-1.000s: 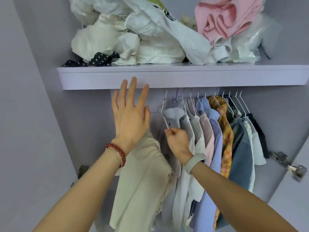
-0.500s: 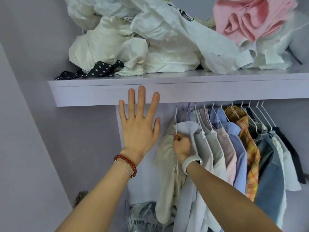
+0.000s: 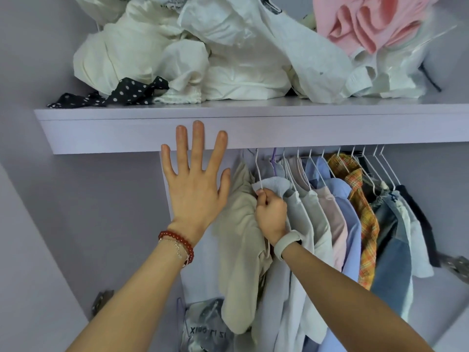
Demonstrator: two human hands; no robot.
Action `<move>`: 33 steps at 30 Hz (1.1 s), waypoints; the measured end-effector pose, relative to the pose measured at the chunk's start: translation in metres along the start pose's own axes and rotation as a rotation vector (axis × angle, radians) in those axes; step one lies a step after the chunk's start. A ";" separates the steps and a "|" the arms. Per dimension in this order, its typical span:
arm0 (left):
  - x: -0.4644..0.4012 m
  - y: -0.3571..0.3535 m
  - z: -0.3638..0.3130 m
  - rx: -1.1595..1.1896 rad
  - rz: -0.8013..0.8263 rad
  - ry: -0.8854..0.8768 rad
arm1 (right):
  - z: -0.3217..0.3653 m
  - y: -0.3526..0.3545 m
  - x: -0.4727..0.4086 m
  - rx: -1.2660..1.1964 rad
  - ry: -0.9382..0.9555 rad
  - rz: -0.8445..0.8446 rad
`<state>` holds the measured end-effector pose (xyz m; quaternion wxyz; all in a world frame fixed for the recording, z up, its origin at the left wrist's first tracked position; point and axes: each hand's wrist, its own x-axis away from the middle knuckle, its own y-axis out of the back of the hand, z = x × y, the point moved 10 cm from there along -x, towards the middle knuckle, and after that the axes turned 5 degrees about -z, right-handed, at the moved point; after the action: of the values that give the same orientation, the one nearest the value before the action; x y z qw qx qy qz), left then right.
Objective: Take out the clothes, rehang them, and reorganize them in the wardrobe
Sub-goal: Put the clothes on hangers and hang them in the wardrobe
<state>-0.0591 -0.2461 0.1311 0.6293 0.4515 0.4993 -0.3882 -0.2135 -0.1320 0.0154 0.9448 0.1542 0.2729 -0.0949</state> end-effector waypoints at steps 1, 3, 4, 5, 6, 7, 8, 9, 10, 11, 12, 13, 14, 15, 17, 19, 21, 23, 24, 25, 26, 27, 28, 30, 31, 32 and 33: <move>0.000 -0.001 0.000 -0.002 0.000 0.002 | 0.000 -0.001 -0.008 -0.009 -0.023 -0.012; -0.001 -0.001 -0.001 -0.004 -0.001 0.008 | -0.001 -0.009 -0.022 0.006 -0.067 0.003; -0.002 -0.001 -0.001 -0.002 0.001 0.009 | -0.005 -0.014 -0.027 0.037 -0.091 0.027; -0.002 -0.001 -0.002 -0.004 0.003 0.008 | -0.011 -0.020 -0.029 0.078 -0.116 0.056; -0.002 -0.001 -0.001 -0.009 0.004 0.006 | -0.018 -0.025 -0.028 0.117 -0.144 0.088; -0.002 -0.001 -0.001 -0.012 0.007 0.003 | -0.025 -0.030 -0.026 0.145 -0.166 0.115; -0.002 -0.002 0.000 -0.012 0.010 -0.001 | -0.029 -0.032 -0.023 0.154 -0.183 0.129; -0.002 -0.002 0.001 -0.012 0.013 -0.006 | -0.030 -0.033 -0.021 0.149 -0.190 0.131; -0.003 -0.002 0.002 -0.017 0.012 -0.012 | -0.028 -0.034 -0.021 0.139 -0.188 0.129; -0.003 -0.002 0.002 -0.022 0.013 -0.016 | -0.025 -0.034 -0.021 0.137 -0.178 0.128; -0.004 -0.002 0.002 -0.021 0.015 -0.014 | -0.021 -0.034 -0.021 0.148 -0.162 0.132; -0.003 -0.002 0.002 -0.012 0.018 -0.009 | -0.018 -0.033 -0.020 0.168 -0.143 0.144; -0.003 -0.001 0.001 0.002 0.018 -0.001 | -0.016 -0.032 -0.017 0.186 -0.122 0.167; -0.003 0.001 0.002 0.019 0.016 0.005 | -0.014 -0.030 -0.014 0.201 -0.093 0.193; -0.004 0.003 0.001 0.062 0.014 0.022 | -0.011 -0.017 -0.004 0.213 -0.041 0.208; -0.005 0.006 0.002 0.098 0.013 0.059 | -0.006 0.001 0.008 0.129 -0.014 0.203; -0.002 0.005 -0.001 0.168 0.025 0.146 | 0.002 0.031 0.021 0.045 0.072 0.179; 0.010 0.002 -0.016 0.254 0.070 0.224 | 0.009 0.068 0.034 0.136 0.231 0.147; 0.021 -0.001 -0.030 0.301 0.109 0.238 | 0.006 0.086 0.041 0.205 0.284 0.148; 0.034 -0.005 -0.047 0.350 0.164 0.237 | -0.002 0.103 0.049 0.264 0.302 0.156; 0.049 -0.008 -0.067 0.397 0.232 0.220 | -0.012 0.122 0.057 0.315 0.308 0.151; 0.066 -0.011 -0.089 0.434 0.305 0.185 | -0.022 0.142 0.066 0.370 0.307 0.134; 0.084 -0.012 -0.114 0.460 0.379 0.137 | -0.034 0.164 0.075 0.431 0.295 0.113; 0.121 -0.010 -0.169 0.517 0.529 0.033 | -0.064 0.211 0.098 0.540 0.220 0.091; 0.140 -0.006 -0.198 0.557 0.605 -0.014 | -0.081 0.237 0.113 0.582 0.160 0.089; 0.160 -0.001 -0.225 0.604 0.679 -0.053 | -0.097 0.265 0.132 0.623 0.097 0.086; 0.178 0.006 -0.251 0.656 0.749 -0.081 | -0.112 0.294 0.153 0.663 0.035 0.077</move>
<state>-0.0877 -0.0115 -0.0656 0.5692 0.7585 0.1297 -0.2895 -0.0634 0.1669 -0.0878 0.8413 0.4649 0.2373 -0.1404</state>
